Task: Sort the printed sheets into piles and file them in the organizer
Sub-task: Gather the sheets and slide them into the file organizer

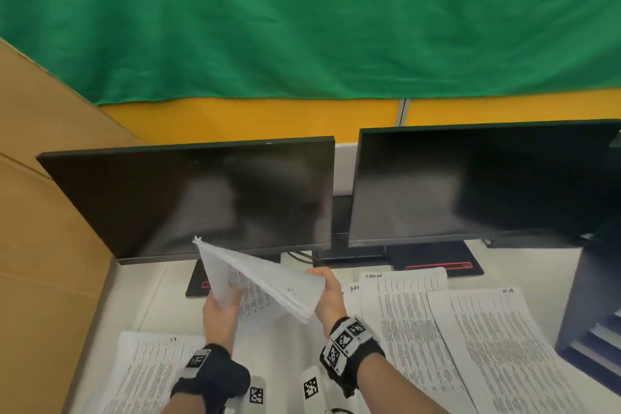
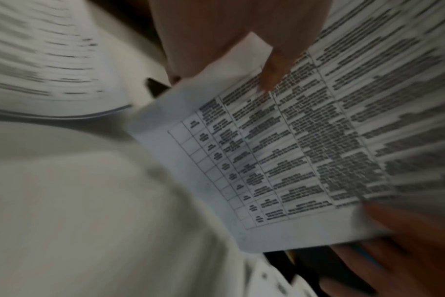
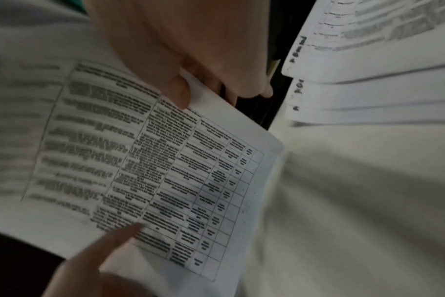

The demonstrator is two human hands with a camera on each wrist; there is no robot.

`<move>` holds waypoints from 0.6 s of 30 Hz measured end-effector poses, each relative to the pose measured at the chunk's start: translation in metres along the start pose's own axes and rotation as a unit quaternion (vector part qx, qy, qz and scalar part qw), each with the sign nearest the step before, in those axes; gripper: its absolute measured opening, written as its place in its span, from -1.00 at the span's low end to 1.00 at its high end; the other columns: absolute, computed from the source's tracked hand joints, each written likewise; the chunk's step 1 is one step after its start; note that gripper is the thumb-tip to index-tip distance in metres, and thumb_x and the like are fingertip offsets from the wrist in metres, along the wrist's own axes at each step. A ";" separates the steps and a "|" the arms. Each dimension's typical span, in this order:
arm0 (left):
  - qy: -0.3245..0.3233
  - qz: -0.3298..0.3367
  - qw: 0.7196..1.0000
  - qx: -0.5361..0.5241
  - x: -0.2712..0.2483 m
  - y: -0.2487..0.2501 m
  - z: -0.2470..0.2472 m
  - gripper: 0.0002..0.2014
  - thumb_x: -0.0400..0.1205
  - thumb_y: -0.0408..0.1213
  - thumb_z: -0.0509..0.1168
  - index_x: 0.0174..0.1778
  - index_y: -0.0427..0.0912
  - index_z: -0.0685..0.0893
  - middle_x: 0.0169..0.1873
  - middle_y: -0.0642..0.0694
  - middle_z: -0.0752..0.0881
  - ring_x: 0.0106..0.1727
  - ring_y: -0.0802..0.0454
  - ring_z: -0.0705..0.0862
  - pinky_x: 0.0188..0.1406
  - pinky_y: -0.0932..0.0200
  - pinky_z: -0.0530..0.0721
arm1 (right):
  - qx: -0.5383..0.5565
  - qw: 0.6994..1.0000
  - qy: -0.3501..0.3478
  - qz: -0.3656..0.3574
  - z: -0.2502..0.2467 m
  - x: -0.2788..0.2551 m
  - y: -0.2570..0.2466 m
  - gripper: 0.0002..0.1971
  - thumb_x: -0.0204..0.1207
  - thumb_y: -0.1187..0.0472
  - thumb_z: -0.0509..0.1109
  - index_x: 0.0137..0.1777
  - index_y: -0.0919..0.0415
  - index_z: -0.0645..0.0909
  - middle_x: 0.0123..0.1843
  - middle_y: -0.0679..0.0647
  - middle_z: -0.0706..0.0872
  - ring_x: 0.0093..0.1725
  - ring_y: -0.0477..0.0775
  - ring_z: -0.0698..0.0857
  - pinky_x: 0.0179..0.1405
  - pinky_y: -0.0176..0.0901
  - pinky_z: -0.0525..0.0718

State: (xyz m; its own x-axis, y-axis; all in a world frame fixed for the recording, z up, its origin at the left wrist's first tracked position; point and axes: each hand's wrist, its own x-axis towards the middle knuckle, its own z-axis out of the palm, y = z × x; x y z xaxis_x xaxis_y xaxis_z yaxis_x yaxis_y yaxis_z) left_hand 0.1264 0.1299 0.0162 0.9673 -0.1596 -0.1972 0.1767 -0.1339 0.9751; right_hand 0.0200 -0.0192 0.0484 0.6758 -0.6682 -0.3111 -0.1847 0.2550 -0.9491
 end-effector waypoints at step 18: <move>-0.490 0.158 0.829 0.217 -0.246 0.006 0.288 -0.61 0.70 -0.38 0.04 0.45 -0.03 0.32 0.07 0.03 0.71 -0.15 0.05 0.75 -0.28 0.33 0.73 | -0.021 0.889 0.457 0.001 -0.369 -0.126 0.052 -0.79 0.66 0.23 0.07 0.12 0.25 0.52 0.08 0.24 0.68 0.04 0.24 0.64 0.10 0.06 0.58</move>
State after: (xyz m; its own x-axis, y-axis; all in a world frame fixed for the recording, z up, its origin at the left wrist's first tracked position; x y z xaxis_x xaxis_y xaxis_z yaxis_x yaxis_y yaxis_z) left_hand -0.1632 -0.1132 0.0418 0.3027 -0.9436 -0.1341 -0.3449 -0.2396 0.9075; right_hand -0.3380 -0.1798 0.0198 -0.1827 -0.9617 -0.2042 -0.2255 0.2431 -0.9434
